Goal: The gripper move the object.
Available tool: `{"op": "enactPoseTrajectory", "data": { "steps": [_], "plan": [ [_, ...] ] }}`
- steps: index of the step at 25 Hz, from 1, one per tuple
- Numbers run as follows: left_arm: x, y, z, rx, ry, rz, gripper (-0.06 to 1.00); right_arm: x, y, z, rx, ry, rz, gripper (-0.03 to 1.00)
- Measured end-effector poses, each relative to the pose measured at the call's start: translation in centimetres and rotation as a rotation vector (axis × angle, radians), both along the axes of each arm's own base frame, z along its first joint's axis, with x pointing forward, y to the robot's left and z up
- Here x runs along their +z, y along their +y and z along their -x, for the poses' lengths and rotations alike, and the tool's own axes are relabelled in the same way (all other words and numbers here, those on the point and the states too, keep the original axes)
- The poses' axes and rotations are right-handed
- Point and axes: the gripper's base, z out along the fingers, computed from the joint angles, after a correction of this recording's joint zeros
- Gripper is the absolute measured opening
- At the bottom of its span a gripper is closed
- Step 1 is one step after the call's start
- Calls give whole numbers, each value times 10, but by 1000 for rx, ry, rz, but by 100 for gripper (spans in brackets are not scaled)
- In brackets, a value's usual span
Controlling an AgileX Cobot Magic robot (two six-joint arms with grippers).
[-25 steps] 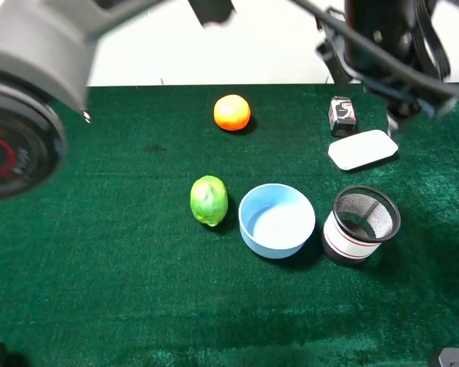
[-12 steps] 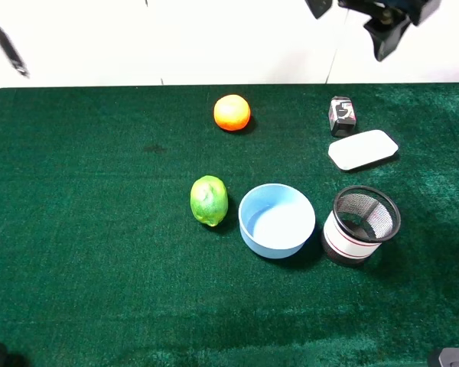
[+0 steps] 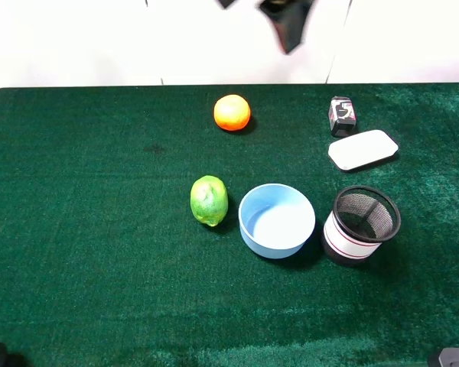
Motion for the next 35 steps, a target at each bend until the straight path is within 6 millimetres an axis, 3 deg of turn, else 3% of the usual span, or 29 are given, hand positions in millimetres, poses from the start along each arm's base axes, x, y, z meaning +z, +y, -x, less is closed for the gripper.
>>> {"op": "enactPoseTrajectory", "data": {
  "steps": [6, 14, 25, 35],
  "plan": [
    [10, 54, 22, 53, 13, -19, 95, 0, 0, 0, 0, 0, 0, 70],
    [17, 110, 58, 97, 10, -17, 99, 0, 0, 0, 0, 0, 0, 70],
    [8, 185, 135, 127, -22, 37, 99, 0, 0, 0, 0, 0, 0, 70],
    [-10, 255, 205, 172, -127, 189, 99, 0, 0, 0, 0, 0, 0, 70]
  ]
}}
